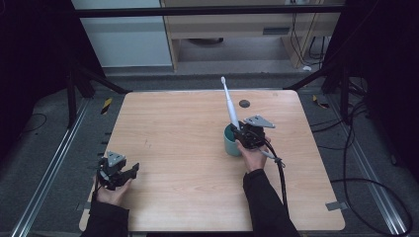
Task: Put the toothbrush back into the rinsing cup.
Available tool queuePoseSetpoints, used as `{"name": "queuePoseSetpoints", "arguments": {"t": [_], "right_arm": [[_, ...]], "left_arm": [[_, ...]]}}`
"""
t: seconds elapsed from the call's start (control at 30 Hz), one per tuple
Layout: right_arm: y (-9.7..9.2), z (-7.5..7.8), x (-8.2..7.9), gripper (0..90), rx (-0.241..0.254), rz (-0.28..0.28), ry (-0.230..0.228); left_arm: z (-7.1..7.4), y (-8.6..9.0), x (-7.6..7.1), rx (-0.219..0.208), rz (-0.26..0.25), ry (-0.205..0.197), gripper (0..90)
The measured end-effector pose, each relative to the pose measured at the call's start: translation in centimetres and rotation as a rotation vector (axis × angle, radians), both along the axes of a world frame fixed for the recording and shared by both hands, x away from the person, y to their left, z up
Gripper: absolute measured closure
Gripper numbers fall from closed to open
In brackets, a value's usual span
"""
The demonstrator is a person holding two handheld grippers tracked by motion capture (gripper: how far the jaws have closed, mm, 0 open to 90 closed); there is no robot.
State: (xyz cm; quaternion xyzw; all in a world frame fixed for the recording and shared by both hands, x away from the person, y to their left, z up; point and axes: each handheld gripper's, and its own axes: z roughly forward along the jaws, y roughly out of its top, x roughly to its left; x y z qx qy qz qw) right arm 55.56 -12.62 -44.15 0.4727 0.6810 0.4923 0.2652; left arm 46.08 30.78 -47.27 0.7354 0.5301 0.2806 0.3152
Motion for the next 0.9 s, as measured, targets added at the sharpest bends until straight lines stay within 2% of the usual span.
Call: {"name": "queuePoseSetpoints", "arguments": {"t": [0.17, 0.23, 0.37, 0.63, 0.73, 0.9], "right_arm": [[0.14, -0.46, -0.13, 65.9, -0.009, 0.002, 0.018], [0.15, -0.64, -0.25, 65.8, -0.021, -0.001, 0.011], [0.01, -0.42, -0.39, 65.7, -0.007, 0.001, 0.007], [-0.01, -0.16, -0.38, 65.9, -0.022, 0.012, 0.037], [0.04, -0.17, -0.4, 65.8, -0.042, 0.015, 0.052], [-0.05, -0.01, -0.38, 65.8, -0.033, 0.018, 0.079]], "left_arm": [[-0.02, -0.01, 0.01, 0.0, -0.002, 0.001, 46.3], [-0.01, -0.02, 0.01, 0.001, -0.002, 0.001, 46.3], [-0.02, -0.04, 0.01, 0.003, -0.002, 0.002, 46.3], [-0.04, -0.03, 0.03, 0.004, -0.003, 0.004, 46.3], [-0.04, -0.06, 0.02, 0.004, -0.004, 0.003, 46.3], [-0.05, -0.03, 0.03, 0.005, -0.003, 0.004, 46.3]]}}
